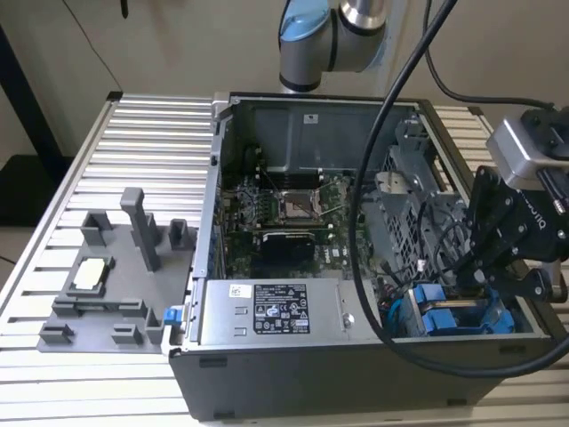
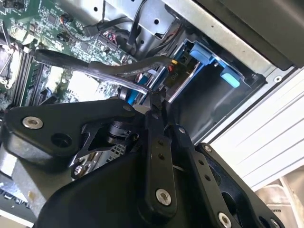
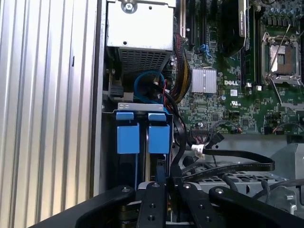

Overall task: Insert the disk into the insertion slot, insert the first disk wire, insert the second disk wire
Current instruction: 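Insert the second disk wire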

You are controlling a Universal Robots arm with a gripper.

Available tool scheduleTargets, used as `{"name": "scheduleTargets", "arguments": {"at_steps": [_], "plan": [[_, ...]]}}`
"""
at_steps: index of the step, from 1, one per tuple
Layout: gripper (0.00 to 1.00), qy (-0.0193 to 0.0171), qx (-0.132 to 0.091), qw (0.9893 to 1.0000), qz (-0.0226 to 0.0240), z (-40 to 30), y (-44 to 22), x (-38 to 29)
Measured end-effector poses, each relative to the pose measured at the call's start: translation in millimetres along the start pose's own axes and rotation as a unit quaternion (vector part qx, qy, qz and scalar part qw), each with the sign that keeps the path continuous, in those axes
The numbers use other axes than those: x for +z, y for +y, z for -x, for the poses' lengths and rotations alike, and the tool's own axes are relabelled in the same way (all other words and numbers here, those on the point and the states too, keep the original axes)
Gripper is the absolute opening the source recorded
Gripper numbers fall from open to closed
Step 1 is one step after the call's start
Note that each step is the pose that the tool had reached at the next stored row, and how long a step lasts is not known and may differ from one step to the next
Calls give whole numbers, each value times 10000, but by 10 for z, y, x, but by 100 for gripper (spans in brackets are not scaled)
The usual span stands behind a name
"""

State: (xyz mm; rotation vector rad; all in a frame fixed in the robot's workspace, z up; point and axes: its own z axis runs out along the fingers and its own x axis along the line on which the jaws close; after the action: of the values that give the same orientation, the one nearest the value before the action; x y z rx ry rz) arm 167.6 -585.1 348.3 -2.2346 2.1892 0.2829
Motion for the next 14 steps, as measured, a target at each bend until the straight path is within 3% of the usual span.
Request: {"name": "scheduleTargets", "arguments": {"at_steps": [14], "plan": [[16, -16, 55, 10000, -7, -21, -31, 96]]}}
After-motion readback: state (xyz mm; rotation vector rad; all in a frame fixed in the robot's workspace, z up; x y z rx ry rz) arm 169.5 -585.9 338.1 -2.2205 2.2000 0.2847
